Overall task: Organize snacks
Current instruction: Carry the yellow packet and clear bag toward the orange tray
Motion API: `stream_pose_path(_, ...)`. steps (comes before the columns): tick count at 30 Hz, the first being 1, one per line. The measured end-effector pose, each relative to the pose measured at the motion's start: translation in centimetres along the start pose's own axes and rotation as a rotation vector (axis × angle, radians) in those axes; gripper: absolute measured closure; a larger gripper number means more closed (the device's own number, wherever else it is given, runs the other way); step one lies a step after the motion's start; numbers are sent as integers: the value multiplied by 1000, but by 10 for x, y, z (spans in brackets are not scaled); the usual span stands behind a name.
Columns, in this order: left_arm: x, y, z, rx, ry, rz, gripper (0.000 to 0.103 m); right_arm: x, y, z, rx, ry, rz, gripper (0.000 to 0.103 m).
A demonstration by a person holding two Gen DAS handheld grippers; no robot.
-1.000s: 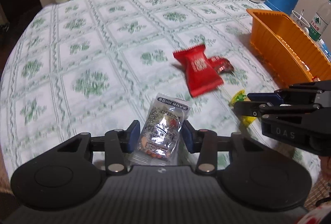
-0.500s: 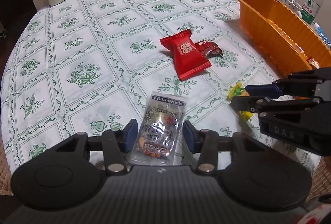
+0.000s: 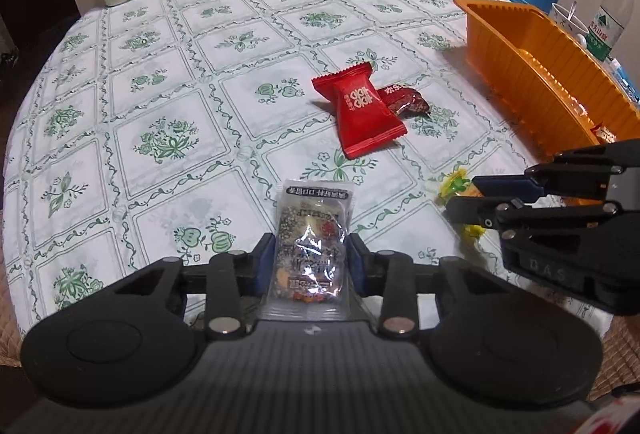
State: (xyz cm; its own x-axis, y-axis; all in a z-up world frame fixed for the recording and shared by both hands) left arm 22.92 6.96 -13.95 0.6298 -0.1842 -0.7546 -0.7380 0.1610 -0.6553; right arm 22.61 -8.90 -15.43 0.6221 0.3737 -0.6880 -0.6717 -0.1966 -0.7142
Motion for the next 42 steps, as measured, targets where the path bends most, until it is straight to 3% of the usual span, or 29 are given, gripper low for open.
stream_pose_path(12,-36,-10,-15,-35,-16,-57,69,-43,-17,-15,112,-70,-67,82)
stream_pose_path(26,-70,-23,-67,-45,19,-114,69,-93,-12,-37,123,-113,-112,82)
stream_pose_path(42,-70,-46,-158,9,89,-156,69,-147,6,-111,174,-54,-156,82)
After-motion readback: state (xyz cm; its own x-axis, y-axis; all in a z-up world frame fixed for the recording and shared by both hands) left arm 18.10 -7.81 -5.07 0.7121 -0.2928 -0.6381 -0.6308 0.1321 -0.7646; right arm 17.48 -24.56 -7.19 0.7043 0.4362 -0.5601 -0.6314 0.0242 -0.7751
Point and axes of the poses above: each gripper's, at about its wrist camera, not at the fingertips, and x roughly the way its jaws point, z to its left, y to its underside, the point moved 2 cm from there along x, roughly the way its jaws point, and after that the axes turned 9 degrees about -z, right-handed, at the moved point
